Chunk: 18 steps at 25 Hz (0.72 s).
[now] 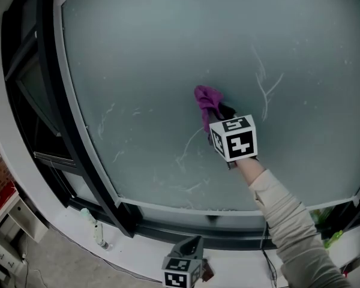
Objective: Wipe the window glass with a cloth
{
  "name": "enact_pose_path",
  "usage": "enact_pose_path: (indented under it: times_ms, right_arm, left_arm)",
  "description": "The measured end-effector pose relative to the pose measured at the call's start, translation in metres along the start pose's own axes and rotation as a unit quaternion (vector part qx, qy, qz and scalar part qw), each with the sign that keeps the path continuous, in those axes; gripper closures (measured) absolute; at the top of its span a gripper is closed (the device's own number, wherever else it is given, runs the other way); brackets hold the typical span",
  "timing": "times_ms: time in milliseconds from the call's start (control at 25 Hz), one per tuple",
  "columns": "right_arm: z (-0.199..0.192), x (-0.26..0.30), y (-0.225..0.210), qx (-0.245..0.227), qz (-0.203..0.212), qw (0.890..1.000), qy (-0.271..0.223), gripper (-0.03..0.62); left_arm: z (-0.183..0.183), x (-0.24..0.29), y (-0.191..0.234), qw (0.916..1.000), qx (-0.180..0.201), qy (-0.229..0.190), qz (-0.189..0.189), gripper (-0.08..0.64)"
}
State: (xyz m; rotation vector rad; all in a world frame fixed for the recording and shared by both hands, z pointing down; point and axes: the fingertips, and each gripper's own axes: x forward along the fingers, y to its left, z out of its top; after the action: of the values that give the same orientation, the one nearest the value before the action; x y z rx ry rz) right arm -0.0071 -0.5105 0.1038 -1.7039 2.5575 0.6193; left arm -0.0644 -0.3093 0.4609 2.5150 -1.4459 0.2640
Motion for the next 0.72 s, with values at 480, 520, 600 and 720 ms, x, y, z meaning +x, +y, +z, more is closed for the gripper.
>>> enact_pose_path:
  times_ms: [480, 520, 600, 720]
  right_arm:
    - [-0.005, 0.014, -0.026, -0.003, -0.023, 1.000, 0.015, 0.534]
    - [-0.005, 0.012, -0.031, -0.005, -0.027, 1.000, 0.016, 0.534]
    - [-0.006, 0.006, -0.043, -0.009, -0.036, 0.999, 0.017, 0.534]
    - [-0.007, -0.007, -0.064, -0.017, -0.051, 0.998, 0.019, 0.535]
  left_arm:
    - [0.054, 0.035, -0.002, 0.9993, 0.006, -0.027, -0.025, 0.555]
    - [0.058, 0.037, -0.003, 0.9991, 0.008, -0.030, -0.028, 0.555]
    - [0.065, 0.041, -0.006, 0.9988, 0.012, -0.033, -0.033, 0.555]
    - [0.073, 0.048, -0.011, 0.9984, 0.019, -0.034, -0.040, 0.555]
